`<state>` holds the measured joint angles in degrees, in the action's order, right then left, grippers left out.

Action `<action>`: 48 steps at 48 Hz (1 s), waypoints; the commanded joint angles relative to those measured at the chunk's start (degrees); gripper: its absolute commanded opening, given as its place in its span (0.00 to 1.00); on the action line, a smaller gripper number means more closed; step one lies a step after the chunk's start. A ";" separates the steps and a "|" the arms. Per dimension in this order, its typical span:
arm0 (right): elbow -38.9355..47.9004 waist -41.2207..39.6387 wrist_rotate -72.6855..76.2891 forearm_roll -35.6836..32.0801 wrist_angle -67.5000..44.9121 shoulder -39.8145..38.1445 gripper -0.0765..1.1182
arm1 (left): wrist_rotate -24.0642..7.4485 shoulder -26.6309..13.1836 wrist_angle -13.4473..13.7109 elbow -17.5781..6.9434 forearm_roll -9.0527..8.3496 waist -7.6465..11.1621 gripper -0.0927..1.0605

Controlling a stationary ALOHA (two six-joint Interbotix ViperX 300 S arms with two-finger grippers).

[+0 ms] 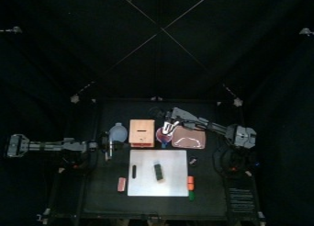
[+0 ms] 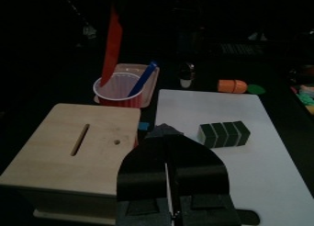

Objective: Place sushi on board then cut the sushi with the knife then place the pieces on the plate
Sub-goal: Grasp knife edge with left hand

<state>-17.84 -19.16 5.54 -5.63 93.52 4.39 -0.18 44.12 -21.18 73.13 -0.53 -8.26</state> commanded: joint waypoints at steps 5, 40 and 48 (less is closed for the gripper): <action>1.05 2.90 0.79 -7.47 -2.11 -10.63 0.42 | 0.18 1.05 -0.70 -1.67 0.00 0.26 0.06; 43.33 16.52 20.92 -10.02 -45.26 -40.43 0.42 | 0.18 1.76 -7.82 -3.96 -0.09 0.62 0.06; 53.53 17.40 20.83 -9.76 -56.34 -44.47 0.42 | 0.09 1.05 -10.55 -4.13 -0.35 0.70 0.06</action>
<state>32.87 -2.46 26.54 -15.47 41.48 -38.32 0.00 45.70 -30.59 70.66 -0.62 -7.65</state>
